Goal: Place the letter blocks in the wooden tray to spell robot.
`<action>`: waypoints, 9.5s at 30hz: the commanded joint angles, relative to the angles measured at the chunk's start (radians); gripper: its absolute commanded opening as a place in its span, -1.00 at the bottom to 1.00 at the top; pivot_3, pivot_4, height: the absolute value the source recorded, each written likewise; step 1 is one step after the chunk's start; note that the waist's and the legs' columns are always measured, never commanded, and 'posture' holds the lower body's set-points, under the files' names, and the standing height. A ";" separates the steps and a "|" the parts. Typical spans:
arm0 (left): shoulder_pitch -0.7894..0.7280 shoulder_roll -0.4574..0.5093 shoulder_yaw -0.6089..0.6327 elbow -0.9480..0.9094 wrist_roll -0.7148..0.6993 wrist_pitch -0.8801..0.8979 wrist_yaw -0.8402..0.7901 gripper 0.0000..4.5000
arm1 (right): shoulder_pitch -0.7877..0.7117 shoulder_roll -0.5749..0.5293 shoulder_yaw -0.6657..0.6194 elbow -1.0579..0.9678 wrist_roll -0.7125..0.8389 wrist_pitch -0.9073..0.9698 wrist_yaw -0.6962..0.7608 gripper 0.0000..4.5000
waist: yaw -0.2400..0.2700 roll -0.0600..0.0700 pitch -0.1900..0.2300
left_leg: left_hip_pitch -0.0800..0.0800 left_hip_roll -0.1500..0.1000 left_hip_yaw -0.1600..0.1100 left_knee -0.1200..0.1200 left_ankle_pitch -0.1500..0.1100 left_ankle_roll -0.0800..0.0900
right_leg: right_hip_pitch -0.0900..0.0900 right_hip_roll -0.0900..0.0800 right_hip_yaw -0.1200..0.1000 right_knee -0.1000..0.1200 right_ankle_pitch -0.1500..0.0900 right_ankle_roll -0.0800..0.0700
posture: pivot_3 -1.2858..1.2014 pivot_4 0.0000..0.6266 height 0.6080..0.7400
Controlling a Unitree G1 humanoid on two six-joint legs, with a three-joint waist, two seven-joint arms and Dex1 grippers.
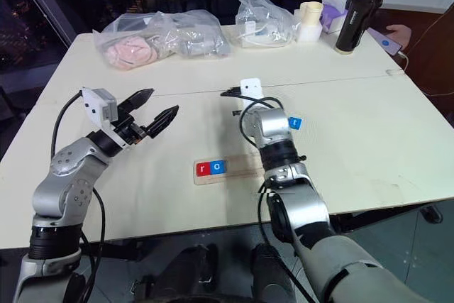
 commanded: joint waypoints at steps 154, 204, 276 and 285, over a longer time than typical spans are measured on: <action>0.018 0.255 -0.106 0.095 -0.033 -0.134 -0.612 1.00 | 0.156 -0.568 0.396 -0.203 -0.100 -0.853 1.374 0.98 | 0.031 0.000 0.002 | -0.011 0.002 0.004 0.006 -0.004 0.005 | -0.005 -0.008 -0.007 -0.009 0.001 0.001 | 0.03 -0.52 0.97; 0.006 0.214 -0.121 0.106 -0.010 -0.145 -0.598 1.00 | 0.083 -0.162 0.007 -0.243 -0.217 -0.070 0.441 0.98 | 0.025 -0.001 0.001 | -0.011 0.002 0.004 0.003 0.000 -0.001 | -0.013 -0.007 -0.004 0.003 0.002 -0.001 | 0.03 -0.52 0.97; -0.043 0.194 -0.142 0.146 -0.011 -0.153 -0.634 1.00 | 0.520 -0.353 -0.083 -0.955 0.166 0.473 0.301 0.98 | 0.010 0.000 0.001 | -0.008 0.009 0.005 0.003 0.000 0.000 | -0.004 -0.003 -0.007 -0.009 0.002 -0.005 | 0.03 -0.52 0.97; -0.057 0.187 -0.149 0.161 -0.003 -0.161 -0.636 1.00 | 0.710 -1.011 0.124 -0.790 0.154 -0.444 1.003 0.98 | 0.013 -0.002 0.002 | -0.009 0.010 0.004 0.004 -0.004 0.005 | 0.002 -0.004 -0.015 -0.018 0.000 -0.002 | 0.03 -0.52 0.97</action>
